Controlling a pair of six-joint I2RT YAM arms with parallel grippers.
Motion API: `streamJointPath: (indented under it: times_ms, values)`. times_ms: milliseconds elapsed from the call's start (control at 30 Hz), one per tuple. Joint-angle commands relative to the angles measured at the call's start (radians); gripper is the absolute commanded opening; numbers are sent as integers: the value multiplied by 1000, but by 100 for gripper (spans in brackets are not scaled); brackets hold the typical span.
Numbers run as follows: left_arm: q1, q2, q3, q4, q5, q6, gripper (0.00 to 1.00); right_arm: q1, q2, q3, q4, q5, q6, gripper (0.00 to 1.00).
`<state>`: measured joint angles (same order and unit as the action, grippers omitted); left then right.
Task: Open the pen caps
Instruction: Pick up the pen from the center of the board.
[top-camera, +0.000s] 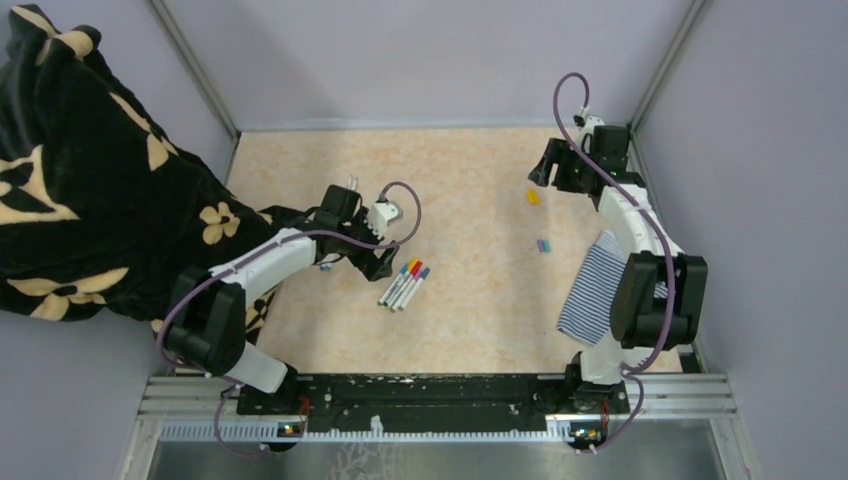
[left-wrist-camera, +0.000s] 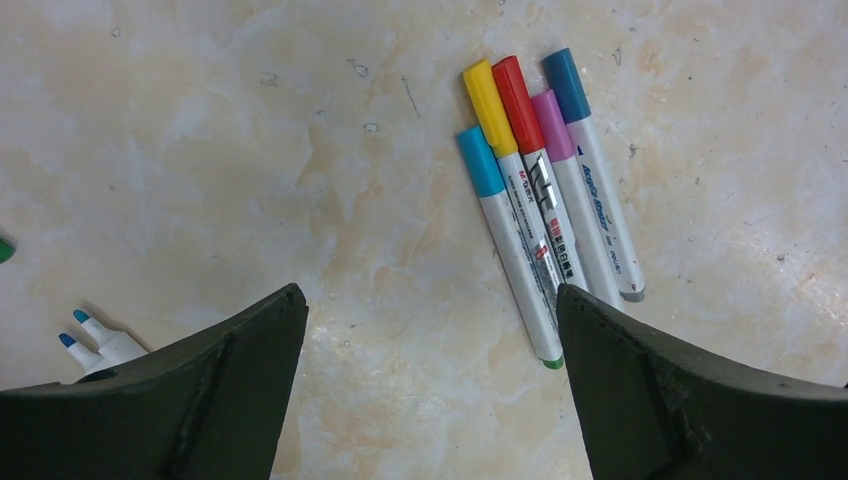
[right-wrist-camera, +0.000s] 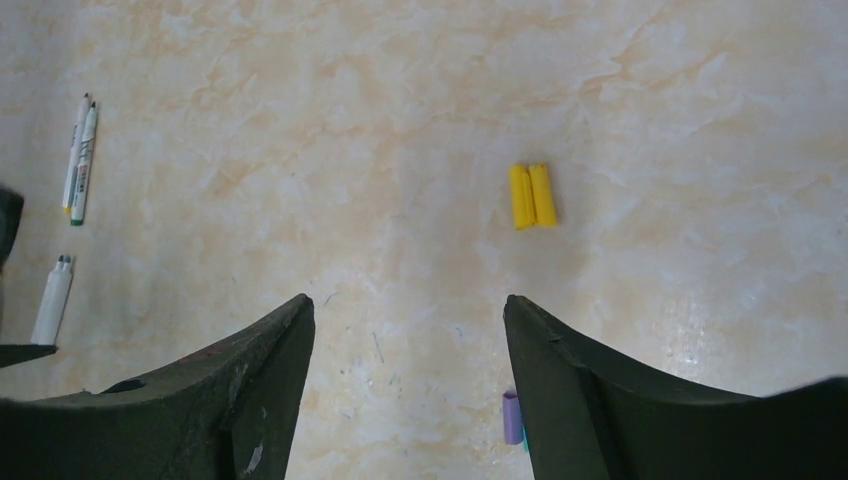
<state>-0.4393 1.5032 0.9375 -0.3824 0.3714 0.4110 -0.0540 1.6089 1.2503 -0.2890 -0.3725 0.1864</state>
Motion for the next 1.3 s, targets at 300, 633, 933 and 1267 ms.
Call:
streamJointPath:
  times_ms: [300,633,933,1267]
  values:
    - [-78,82,-16,67,-107,-54,93,17,-178,-104,60,-79,22,71]
    - [-106,124,-13,79,-148,-66,82,17,-195,-135,89,-88,16,71]
    - [-123,163,-9,80,-169,-72,72,18,-202,-148,103,-94,15,71]
    - [-128,197,-12,85,-208,-76,58,17,-204,-151,109,-98,13,71]
